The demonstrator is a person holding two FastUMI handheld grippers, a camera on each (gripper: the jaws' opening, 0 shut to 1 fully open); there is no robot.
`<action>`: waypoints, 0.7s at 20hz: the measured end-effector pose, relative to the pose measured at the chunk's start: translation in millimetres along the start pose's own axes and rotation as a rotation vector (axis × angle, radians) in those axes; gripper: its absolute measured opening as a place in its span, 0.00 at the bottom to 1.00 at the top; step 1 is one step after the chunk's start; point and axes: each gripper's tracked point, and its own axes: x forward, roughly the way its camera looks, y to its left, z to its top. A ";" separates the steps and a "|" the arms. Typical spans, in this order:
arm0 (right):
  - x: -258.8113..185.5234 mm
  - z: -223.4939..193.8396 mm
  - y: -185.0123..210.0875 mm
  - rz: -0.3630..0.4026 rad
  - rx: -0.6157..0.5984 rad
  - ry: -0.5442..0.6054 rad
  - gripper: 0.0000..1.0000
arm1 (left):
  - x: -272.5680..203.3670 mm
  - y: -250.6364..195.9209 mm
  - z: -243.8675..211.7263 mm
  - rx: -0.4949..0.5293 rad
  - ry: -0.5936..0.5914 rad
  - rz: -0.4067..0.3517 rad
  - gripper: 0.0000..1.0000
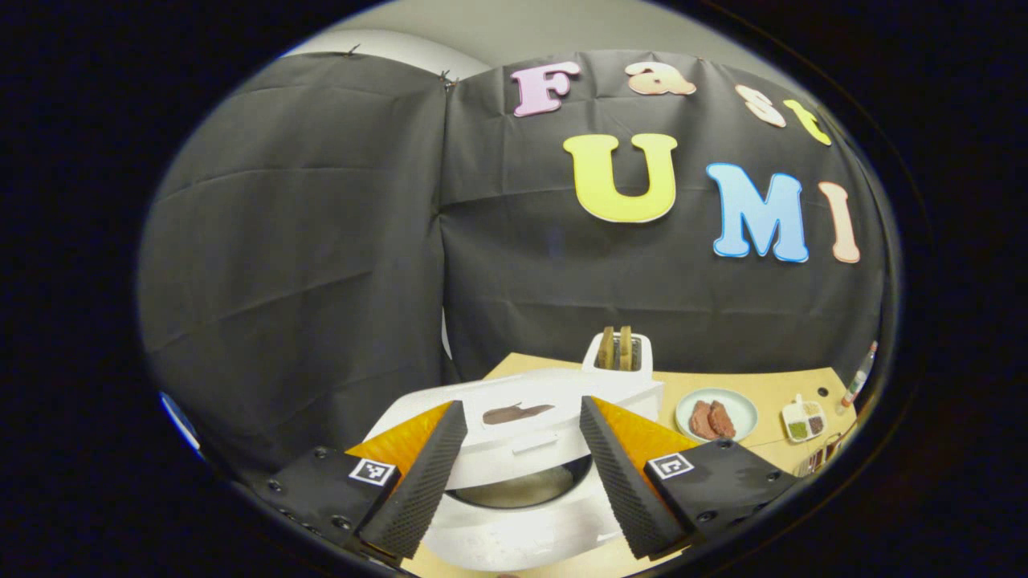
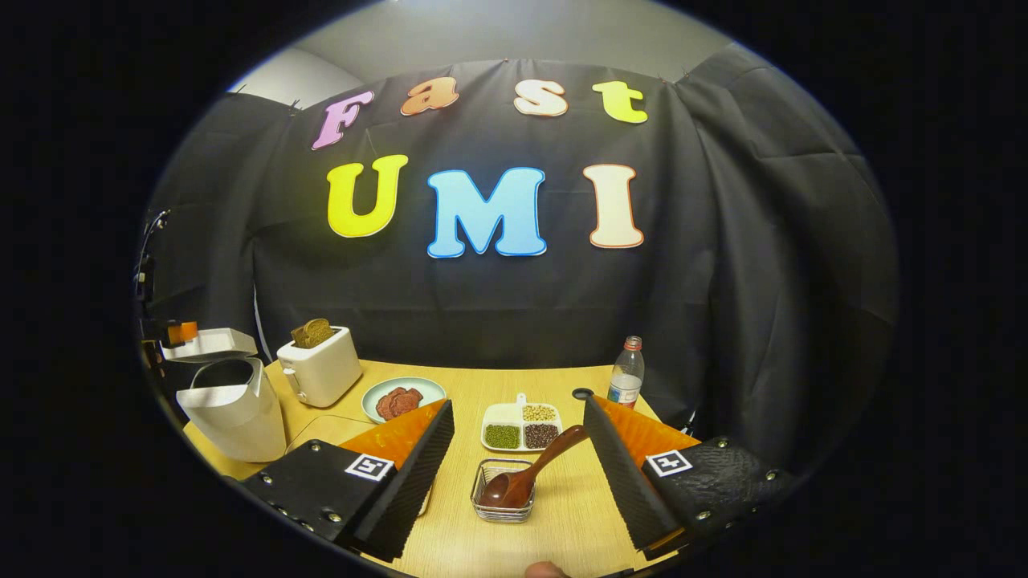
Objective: Close the left gripper, press the button to open the rice cooker; take a wooden spoon from the chopstick holder with the right hand, scoop a spoonful of rice and pour it into the rice cooker, then put the wooden spoon back into the chopstick holder.
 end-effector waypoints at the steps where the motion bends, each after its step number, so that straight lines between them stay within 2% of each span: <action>1: -0.3 -0.7 -0.2 0.000 -0.001 0.002 0.98 | -0.4 -0.7 -4.5 -0.002 0.010 -0.005 0.99; 6: -2.2 -1.6 0.2 0.002 -0.003 0.007 0.99 | -0.5 -4.0 -27.8 -0.007 0.053 -0.015 0.99; 7: -2.2 -2.3 -0.2 0.003 -0.004 0.007 0.99 | -0.9 -4.3 -32.0 -0.007 0.061 -0.015 0.92; 8: -2.6 -2.2 -0.6 0.003 -0.005 0.007 0.99 | 0.4 -4.9 -35.5 -0.004 0.067 -0.018 0.99; 11: -3.8 -4.1 -1.3 0.003 -0.008 0.011 0.98 | 0.8 -6.1 -53.6 0.014 0.098 -0.028 0.99; 12: -4.6 -4.3 -1.7 0.002 -0.008 0.012 0.99 | 2.4 -7.1 -60.6 0.015 0.113 -0.032 0.95; 14: -5.5 -3.8 -1.8 0.000 -0.011 0.012 0.99 | 4.4 -8.9 -73.1 0.014 0.143 -0.040 0.99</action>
